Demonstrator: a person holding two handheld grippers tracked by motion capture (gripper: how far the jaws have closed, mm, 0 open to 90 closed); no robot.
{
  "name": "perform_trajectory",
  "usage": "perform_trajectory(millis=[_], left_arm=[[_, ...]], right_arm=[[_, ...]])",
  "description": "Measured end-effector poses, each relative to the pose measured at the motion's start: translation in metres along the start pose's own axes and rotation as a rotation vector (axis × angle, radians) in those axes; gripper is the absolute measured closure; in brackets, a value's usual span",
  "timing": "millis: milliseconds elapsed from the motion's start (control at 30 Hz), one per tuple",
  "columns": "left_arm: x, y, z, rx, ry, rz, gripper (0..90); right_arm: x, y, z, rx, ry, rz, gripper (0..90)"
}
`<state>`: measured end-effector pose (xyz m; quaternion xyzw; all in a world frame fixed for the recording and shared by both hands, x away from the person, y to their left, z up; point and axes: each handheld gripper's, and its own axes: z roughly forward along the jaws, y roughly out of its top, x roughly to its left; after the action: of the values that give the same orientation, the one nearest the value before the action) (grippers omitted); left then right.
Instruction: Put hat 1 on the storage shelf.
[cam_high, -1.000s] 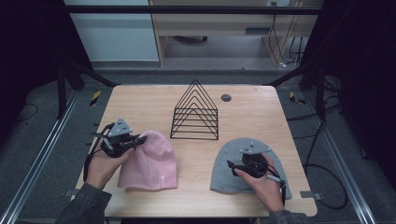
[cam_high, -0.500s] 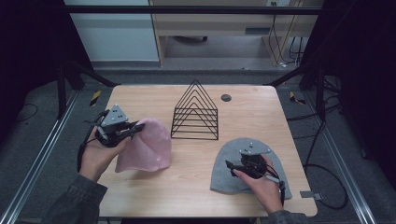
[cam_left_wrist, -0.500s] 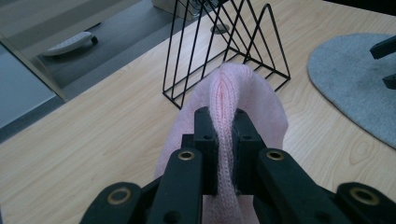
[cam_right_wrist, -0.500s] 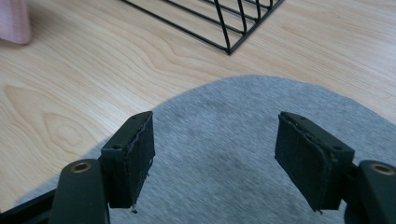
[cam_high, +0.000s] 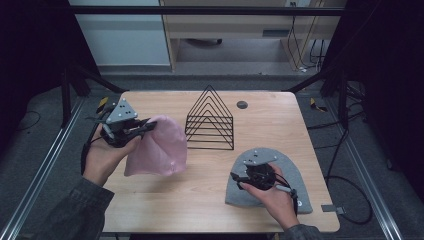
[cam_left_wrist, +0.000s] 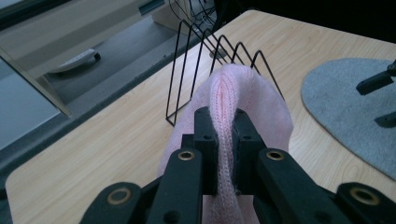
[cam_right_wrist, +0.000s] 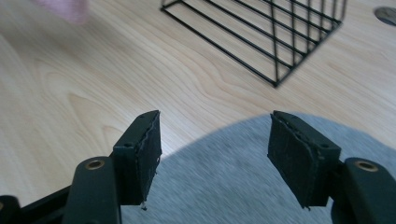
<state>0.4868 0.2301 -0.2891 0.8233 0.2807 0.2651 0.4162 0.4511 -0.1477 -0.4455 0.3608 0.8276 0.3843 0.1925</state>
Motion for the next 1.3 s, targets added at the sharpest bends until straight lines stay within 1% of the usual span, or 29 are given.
perform_trajectory(millis=[67, 100, 133, 167, 200, 233, 300, 333, 367, 467, 533, 600, 700, 733, 767, 800, 867, 900, 967, 1167, 1267, 1300], left_arm=[[-0.001, 0.006, 0.000, -0.002, 0.003, 0.011, 83.0], [-0.003, 0.009, 0.000, -0.001, -0.003, 0.004, 83.0], [-0.003, 0.013, 0.000, -0.009, 0.002, 0.017, 83.0], [-0.005, 0.015, -0.001, -0.008, -0.005, 0.010, 83.0], [-0.006, 0.019, -0.001, -0.019, -0.008, 0.010, 83.0], [-0.007, 0.021, -0.001, -0.023, -0.011, 0.015, 83.0], [-0.010, 0.027, -0.001, -0.030, -0.018, 0.021, 82.9], [-0.011, 0.029, -0.001, -0.034, -0.021, 0.024, 83.0], [-0.012, 0.031, -0.001, -0.036, -0.029, 0.026, 83.0], [-0.015, 0.036, 0.000, -0.039, -0.042, 0.033, 82.9], [-0.017, 0.038, 0.001, -0.045, -0.052, 0.028, 82.9], [-0.018, 0.039, 0.001, -0.042, -0.057, 0.035, 82.9], [-0.018, 0.040, 0.001, -0.054, -0.070, 0.015, 82.8], [-0.017, 0.041, 0.001, -0.059, -0.074, 0.008, 82.8], [-0.016, 0.041, 0.001, -0.053, -0.075, 0.011, 82.8], [-0.015, 0.041, 0.001, -0.057, -0.073, 0.005, 82.9], [-0.014, 0.041, 0.001, -0.056, -0.071, 0.004, 82.8], [-0.012, 0.041, 0.001, -0.054, -0.068, 0.002, 82.8], [-0.009, 0.041, 0.000, -0.053, -0.066, 0.000, 82.8], [0.000, 0.046, -0.003, -0.048, -0.069, -0.006, 82.5], [0.005, 0.051, -0.003, -0.043, -0.073, -0.015, 82.4], [0.007, 0.053, -0.003, -0.038, -0.077, -0.010, 82.4]], right_arm=[[0.006, 0.008, 0.001, -0.010, 0.030, -0.007, 37.4], [0.009, 0.013, 0.002, -0.009, 0.047, -0.011, 38.4], [0.013, 0.018, 0.003, -0.015, 0.058, -0.026, 39.2], [0.016, 0.024, 0.004, -0.022, 0.070, -0.039, 39.7], [0.020, 0.029, 0.005, -0.026, 0.087, -0.043, 40.5], [0.025, 0.036, 0.008, -0.029, 0.107, -0.052, 41.4], [0.031, 0.045, 0.012, -0.029, 0.128, -0.068, 42.6], [0.037, 0.055, 0.017, -0.030, 0.149, -0.077, 44.0], [0.037, 0.055, 0.017, -0.030, 0.149, -0.077, 44.0], [0.041, 0.070, 0.024, -0.036, 0.166, -0.091, 45.4], [0.044, 0.080, 0.026, -0.046, 0.187, -0.091, 46.4], [0.043, 0.088, 0.029, -0.051, 0.196, -0.089, 48.5], [0.042, 0.098, 0.034, -0.059, 0.230, -0.076, 54.3], [0.042, 0.100, 0.035, -0.062, 0.244, -0.072, 58.8], [0.042, 0.103, 0.036, -0.066, 0.259, -0.071, 64.6], [0.043, 0.105, 0.037, -0.069, 0.268, -0.077, 68.9], [0.044, 0.109, 0.037, -0.071, 0.280, -0.088, 78.9], [0.044, 0.111, 0.037, -0.078, 0.278, -0.093, 81.1], [0.043, 0.115, 0.033, -0.087, 0.282, -0.095, 82.6], [0.040, 0.125, 0.020, -0.070, 0.295, -0.122, 83.4], [0.035, 0.130, 0.015, -0.070, 0.296, -0.124, 83.5], [0.033, 0.132, 0.013, -0.069, 0.292, -0.127, 83.5]])
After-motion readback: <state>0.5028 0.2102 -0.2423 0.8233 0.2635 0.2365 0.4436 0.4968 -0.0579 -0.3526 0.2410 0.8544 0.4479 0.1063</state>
